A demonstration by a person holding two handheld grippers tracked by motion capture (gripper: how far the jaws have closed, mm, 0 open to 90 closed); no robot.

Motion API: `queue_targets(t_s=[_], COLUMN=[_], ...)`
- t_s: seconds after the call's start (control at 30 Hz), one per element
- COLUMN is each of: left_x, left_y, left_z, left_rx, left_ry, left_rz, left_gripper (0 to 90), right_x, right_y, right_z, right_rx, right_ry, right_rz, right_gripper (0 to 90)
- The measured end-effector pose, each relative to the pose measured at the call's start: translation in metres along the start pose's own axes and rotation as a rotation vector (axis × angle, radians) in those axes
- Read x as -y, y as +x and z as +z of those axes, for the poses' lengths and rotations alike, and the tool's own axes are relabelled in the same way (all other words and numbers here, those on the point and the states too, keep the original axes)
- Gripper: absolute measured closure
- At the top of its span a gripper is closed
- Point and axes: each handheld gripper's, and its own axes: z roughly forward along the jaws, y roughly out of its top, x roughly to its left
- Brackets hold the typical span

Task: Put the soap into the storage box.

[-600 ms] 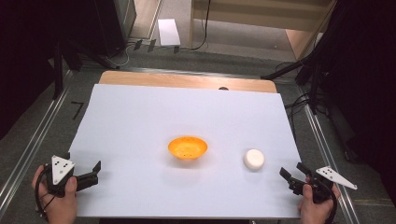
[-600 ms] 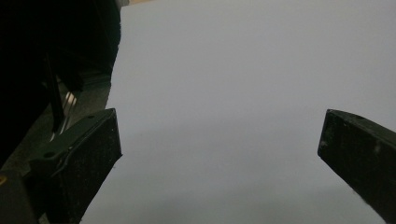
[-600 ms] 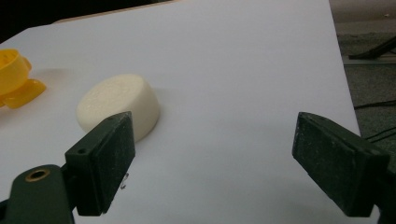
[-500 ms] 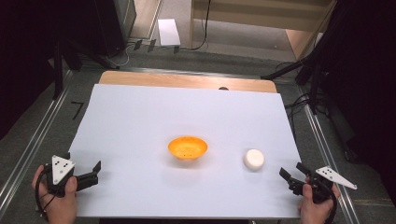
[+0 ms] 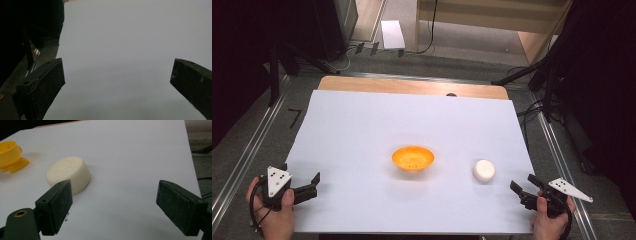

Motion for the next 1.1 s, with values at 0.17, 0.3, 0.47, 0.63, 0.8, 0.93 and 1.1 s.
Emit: queue_targets(t_s=[0.17, 0.3, 0.47, 0.63, 0.8, 0.93, 1.1], left_x=[0.0000, -0.0002, -0.0001, -0.0002, -0.0001, -0.0001, 0.0001], left_y=[0.0002, 0.0000, -0.0001, -0.0001, -0.0002, -0.0002, 0.0003], left_z=[0.0001, 0.0003, 0.0003, 0.0004, 0.0003, 0.0003, -0.0001], left_rx=[0.001, -0.001, 0.000, 0.000, -0.001, 0.000, -0.001], left_ry=[0.000, 0.002, 0.002, 0.002, 0.002, 0.002, -0.002], left_rz=[-0.001, -0.001, -0.001, -0.001, 0.000, -0.001, -0.002], left_gripper=[0.0, 0.0, 0.0, 0.0, 0.0, 0.0, 0.0], right_x=[-0.0001, -0.0002, -0.0006, -0.0008, -0.0009, -0.0011, -0.0036], right_y=[0.0002, -0.0001, -0.0005, -0.0004, 0.0000, -0.0003, -0.0001], right_z=[0.0003, 0.0004, 0.0012, 0.0017, 0.0022, 0.0026, 0.0052], right_rx=[-0.003, -0.005, -0.008, -0.008, -0.006, -0.005, -0.010], right_ry=[0.006, 0.010, 0.017, 0.023, 0.028, 0.032, 0.072], right_rz=[0.004, 0.007, 0.005, 0.003, 0.005, 0.005, -0.005], right_gripper=[14.2, 14.2, 14.2, 14.3, 14.5, 14.6, 15.9])
